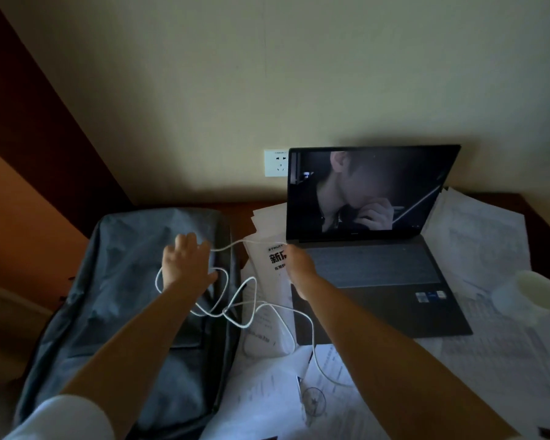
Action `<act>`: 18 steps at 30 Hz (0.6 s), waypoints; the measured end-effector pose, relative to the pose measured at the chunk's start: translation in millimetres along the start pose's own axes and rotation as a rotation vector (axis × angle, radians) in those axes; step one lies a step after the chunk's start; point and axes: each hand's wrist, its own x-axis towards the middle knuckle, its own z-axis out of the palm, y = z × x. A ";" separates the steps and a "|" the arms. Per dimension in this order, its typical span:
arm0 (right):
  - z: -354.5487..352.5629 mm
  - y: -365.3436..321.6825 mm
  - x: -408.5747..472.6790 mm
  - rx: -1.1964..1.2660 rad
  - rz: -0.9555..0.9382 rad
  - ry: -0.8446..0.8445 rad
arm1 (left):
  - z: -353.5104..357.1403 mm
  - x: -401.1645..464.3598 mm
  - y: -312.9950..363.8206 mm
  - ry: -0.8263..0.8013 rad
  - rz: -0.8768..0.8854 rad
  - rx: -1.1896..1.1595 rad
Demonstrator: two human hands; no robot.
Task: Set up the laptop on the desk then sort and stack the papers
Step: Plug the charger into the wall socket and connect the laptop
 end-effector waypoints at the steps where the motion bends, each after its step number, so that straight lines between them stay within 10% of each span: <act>1: -0.6 -1.6 1.1 -0.022 0.024 -0.011 | 4.6 0.2 -0.8 0.012 0.030 0.044; 10: 15.4 1.3 1.2 -0.447 -0.101 -0.160 | 9.7 14.6 1.6 0.022 0.255 -0.063; 18: 21.2 8.5 15.1 0.021 -0.033 0.016 | 10.1 46.6 42.4 -0.309 0.606 -0.427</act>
